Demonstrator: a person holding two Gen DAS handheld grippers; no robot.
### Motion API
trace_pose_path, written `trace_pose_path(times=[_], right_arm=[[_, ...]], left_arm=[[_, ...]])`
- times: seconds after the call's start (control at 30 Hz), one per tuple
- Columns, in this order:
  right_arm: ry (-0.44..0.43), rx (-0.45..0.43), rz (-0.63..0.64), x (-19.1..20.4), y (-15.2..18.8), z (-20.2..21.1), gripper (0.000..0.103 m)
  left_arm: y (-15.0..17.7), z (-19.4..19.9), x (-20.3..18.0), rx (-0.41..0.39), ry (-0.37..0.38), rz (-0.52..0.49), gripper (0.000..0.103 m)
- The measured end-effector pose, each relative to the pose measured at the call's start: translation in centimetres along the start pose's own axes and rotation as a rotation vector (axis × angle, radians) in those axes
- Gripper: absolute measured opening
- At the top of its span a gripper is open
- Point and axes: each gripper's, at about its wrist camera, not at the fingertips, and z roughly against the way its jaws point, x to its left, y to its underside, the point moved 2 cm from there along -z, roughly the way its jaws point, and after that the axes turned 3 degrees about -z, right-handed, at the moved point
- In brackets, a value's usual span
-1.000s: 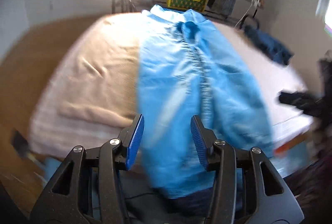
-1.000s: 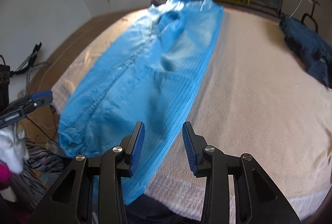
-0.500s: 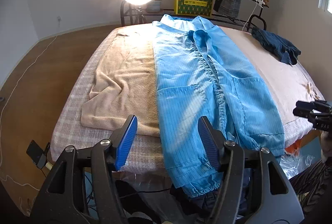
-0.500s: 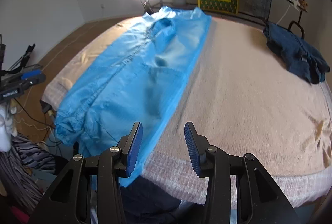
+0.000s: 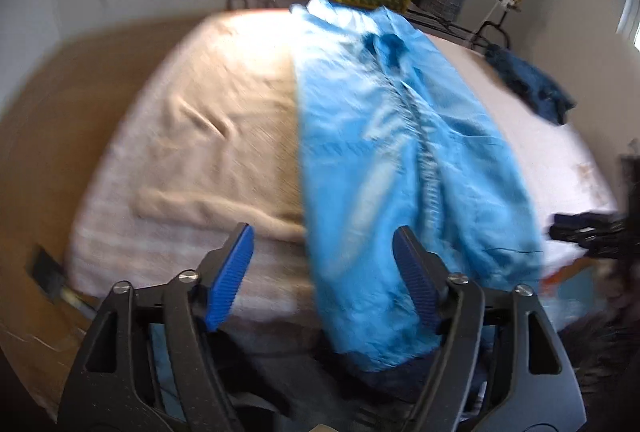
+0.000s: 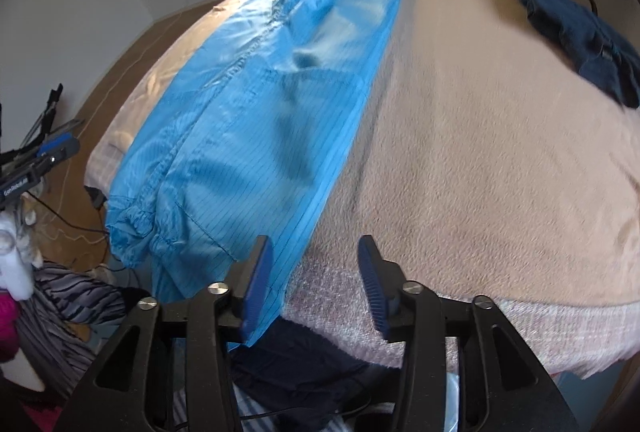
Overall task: Fold large clothes
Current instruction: 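Grasp the coat's hem end with both tools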
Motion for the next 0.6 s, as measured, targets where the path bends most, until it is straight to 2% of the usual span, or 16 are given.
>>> trace_pose_path(times=[0.07, 0.2, 0.33, 0.37, 0.47, 0.53, 0.6], right_arm=[[-0.034, 0.021, -0.035, -0.7, 0.1, -0.3, 0.053], [-0.129, 0.074, -0.107, -2.1, 0.7, -1.5, 0.053], [-0.213, 0.053, -0.134, -2.8, 1.0, -1.3, 0.055], [-0.261, 0.056, -0.157, -3.0, 1.2, -1.3, 0.055], [-0.383, 0.086, -0.201, -3.2, 1.7, -1.8, 0.055], [-0.441, 0.102, -0.213, -3.0, 1.9, -2.3, 0.052], [-0.502, 0.117, -0.220, -2.6, 2.0, -2.9, 0.052]], left_arm=[[0.2, -1.4, 1.1, 0.072, 0.104, 0.082, 0.075], [0.8, -3.6, 2.0, 0.163, 0.167, 0.129, 0.075], [1.7, -6.3, 3.1, 0.254, 0.251, 0.244, 0.075], [2.0, -6.7, 3.2, 0.270, 0.272, 0.269, 0.075], [2.4, -6.9, 3.3, 0.271, 0.317, 0.307, 0.074], [2.4, -6.9, 3.5, 0.274, 0.397, 0.361, 0.071], [2.5, -6.9, 3.9, 0.274, 0.439, 0.417, 0.070]])
